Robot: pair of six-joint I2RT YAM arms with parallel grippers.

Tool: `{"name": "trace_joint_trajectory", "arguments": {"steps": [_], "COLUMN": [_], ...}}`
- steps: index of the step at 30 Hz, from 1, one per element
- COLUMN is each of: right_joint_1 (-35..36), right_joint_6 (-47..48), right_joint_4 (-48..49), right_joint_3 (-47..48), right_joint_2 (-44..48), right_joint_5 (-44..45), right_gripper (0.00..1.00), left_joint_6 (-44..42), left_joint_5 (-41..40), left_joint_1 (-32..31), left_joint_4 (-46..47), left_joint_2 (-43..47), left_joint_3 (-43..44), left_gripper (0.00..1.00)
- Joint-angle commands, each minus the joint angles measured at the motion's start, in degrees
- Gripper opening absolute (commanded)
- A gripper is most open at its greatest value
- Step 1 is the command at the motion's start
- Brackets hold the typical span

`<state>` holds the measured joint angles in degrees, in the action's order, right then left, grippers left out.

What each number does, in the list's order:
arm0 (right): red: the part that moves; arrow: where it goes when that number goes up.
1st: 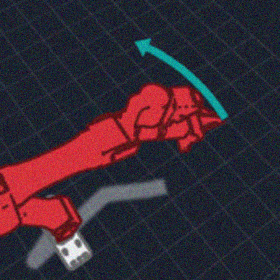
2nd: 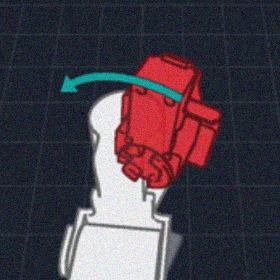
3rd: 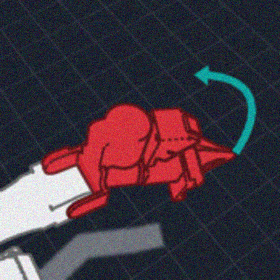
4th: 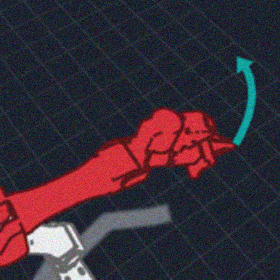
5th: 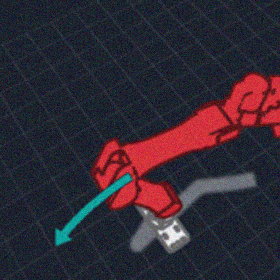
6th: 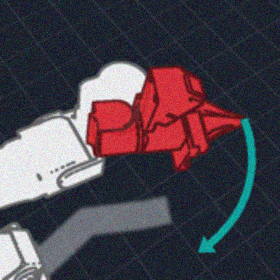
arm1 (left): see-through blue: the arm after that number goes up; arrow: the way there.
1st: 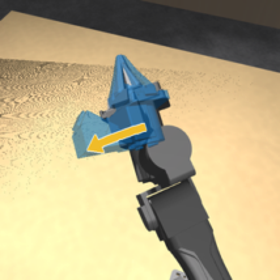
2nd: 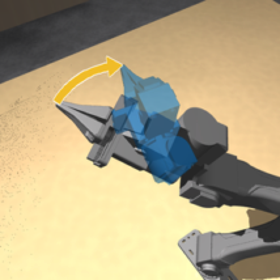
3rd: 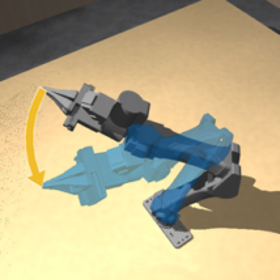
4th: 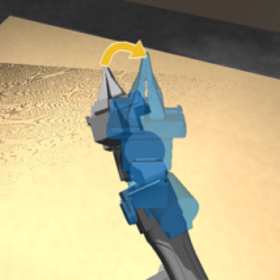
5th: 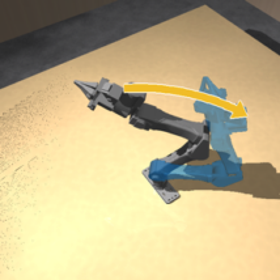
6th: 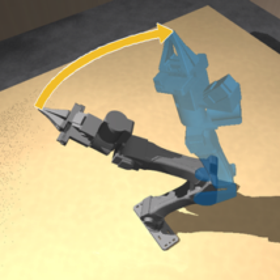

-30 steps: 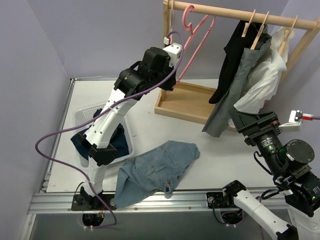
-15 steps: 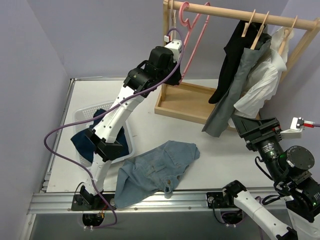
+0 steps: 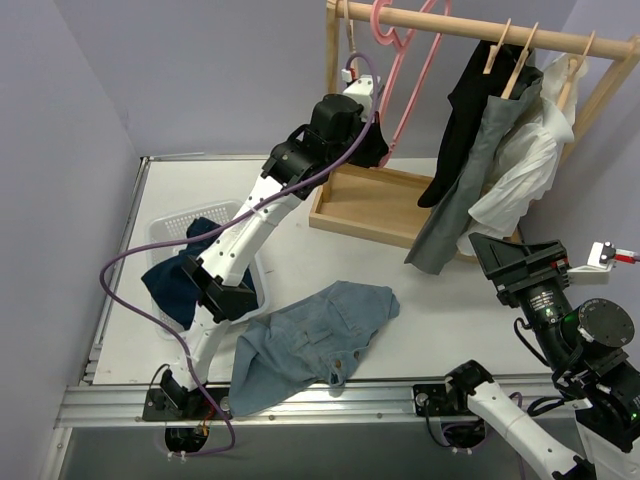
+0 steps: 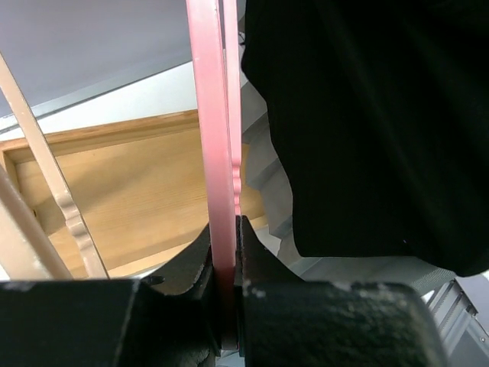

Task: Remove the skirt from the hanger
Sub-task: Place the hanger at the clothesline.

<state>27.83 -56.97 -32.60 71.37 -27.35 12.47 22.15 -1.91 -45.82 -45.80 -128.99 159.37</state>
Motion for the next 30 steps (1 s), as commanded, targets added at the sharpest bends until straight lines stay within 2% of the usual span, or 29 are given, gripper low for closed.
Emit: {"name": "trace_joint_trajectory", "arguments": {"steps": [1,16,30], "right_joint_1": [0.29,0.29,0.38], "right_joint_6": [-0.51,-0.25,-0.16], "right_joint_4": [1.05,-0.97,-2.56], "right_joint_3": [1.40,1.66,3.33], "right_joint_2": [-0.07,0.90,-0.33], "right_joint_5": [1.42,3.18,3.35], "right_gripper": [0.81,0.80,0.80], "left_joint_6": [0.70,4.56,1.15], "left_joint_5": [0.15,5.96,6.93], "left_joint_1": [0.82,0.65,-0.05], "left_joint_4": [6.16,11.61,11.97], "left_joint_2": [-2.05,-7.68,-8.39], "left_joint_3": [2.26,4.46,3.40], "left_gripper": [0.02,0.02,0.02]}}
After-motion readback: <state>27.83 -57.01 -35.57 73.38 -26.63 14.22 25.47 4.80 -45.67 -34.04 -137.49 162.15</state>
